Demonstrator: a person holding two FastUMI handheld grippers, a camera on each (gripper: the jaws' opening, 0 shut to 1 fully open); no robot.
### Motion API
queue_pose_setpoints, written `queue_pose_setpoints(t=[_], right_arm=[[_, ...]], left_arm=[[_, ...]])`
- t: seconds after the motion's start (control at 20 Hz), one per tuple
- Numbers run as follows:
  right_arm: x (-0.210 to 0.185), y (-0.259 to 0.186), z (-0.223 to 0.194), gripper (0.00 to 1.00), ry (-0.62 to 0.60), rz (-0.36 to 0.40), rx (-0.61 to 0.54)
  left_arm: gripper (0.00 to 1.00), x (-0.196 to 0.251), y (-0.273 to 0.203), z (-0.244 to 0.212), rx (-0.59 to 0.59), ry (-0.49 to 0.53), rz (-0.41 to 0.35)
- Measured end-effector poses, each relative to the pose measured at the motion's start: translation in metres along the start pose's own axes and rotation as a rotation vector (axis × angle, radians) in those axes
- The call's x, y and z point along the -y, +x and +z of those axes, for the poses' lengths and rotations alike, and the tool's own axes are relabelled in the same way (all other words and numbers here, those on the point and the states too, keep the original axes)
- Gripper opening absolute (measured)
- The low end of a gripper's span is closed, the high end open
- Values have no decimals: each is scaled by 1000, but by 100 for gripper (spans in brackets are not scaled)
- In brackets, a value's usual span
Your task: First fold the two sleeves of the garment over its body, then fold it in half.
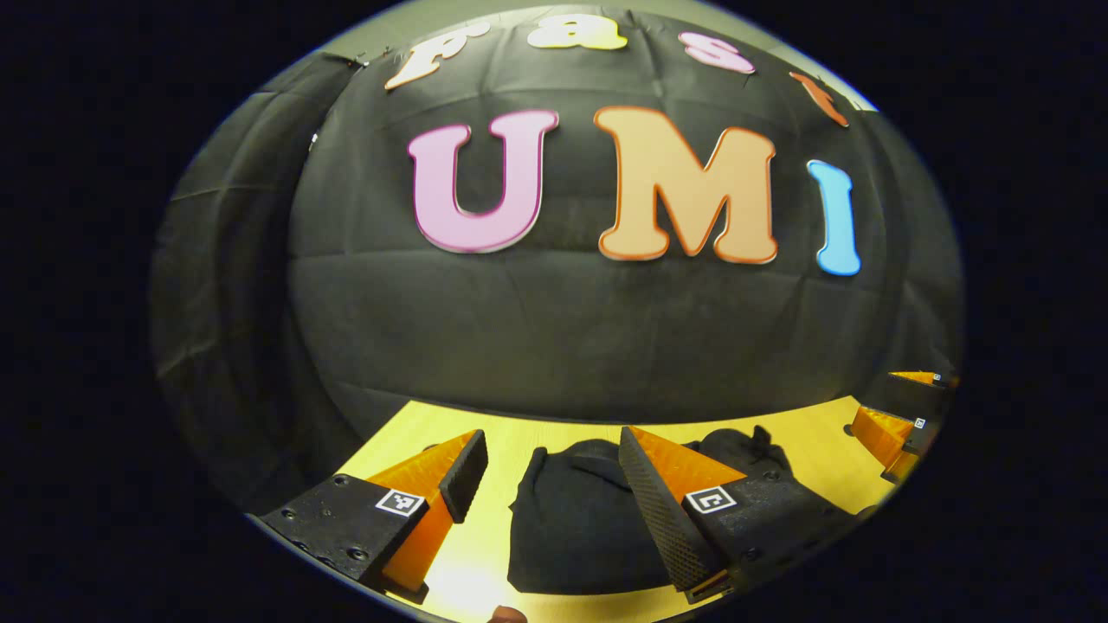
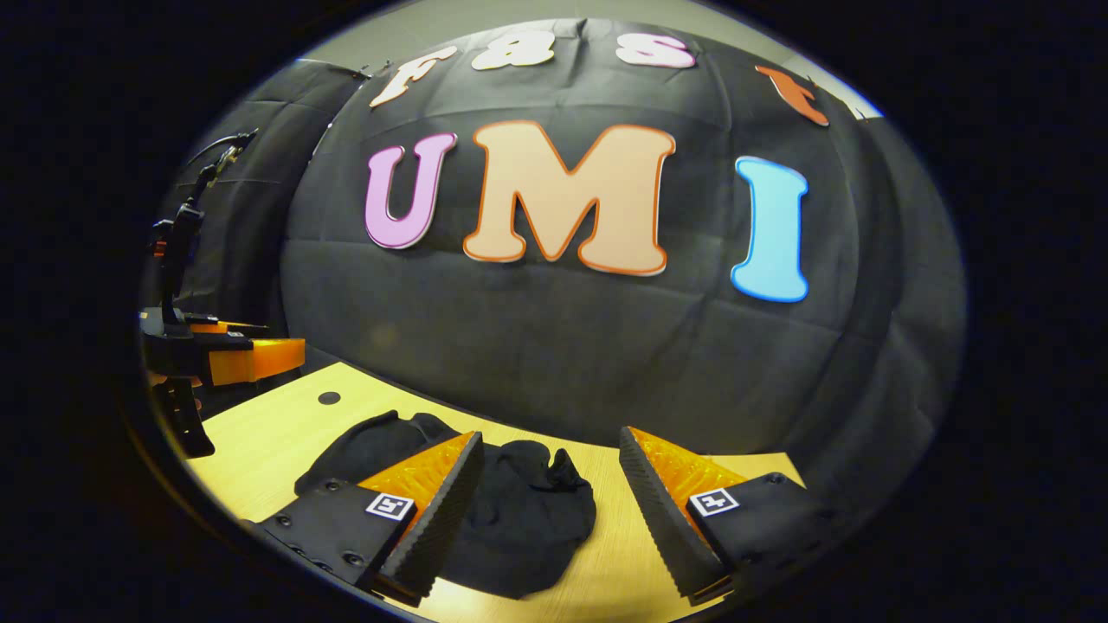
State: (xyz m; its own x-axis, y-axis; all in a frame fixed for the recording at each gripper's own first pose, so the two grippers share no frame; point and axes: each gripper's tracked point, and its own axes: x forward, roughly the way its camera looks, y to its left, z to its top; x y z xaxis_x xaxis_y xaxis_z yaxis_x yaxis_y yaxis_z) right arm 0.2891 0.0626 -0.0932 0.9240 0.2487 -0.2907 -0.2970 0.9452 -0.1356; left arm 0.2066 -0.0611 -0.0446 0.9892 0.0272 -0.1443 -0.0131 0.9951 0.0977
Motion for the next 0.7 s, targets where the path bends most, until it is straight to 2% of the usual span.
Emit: queue_pose_setpoints(t=[0.1, 0.2, 0.3, 0.5, 0.6, 0.7], right_arm=[[-7, -34, 10, 100, 31, 15, 50], [-17, -68, 9, 99, 99, 56, 68], [-19, -100, 2, 99, 164, 73, 78], [-25, -145, -13, 99, 214, 74, 88], [-41, -161, -26, 95, 245, 91, 68], [-49, -175, -18, 97, 273, 101, 68]], left_arm=[[95, 8, -28, 14, 49, -69, -33], [92, 3, -58, 18, 68, -107, -37], [93, -4, -87, 20, 99, -85, -35], [92, -9, -129, 10, 124, 39, -27], [92, 1, -144, -4, 100, 38, -45], [93, 8, -156, -15, 74, 0, -65]])
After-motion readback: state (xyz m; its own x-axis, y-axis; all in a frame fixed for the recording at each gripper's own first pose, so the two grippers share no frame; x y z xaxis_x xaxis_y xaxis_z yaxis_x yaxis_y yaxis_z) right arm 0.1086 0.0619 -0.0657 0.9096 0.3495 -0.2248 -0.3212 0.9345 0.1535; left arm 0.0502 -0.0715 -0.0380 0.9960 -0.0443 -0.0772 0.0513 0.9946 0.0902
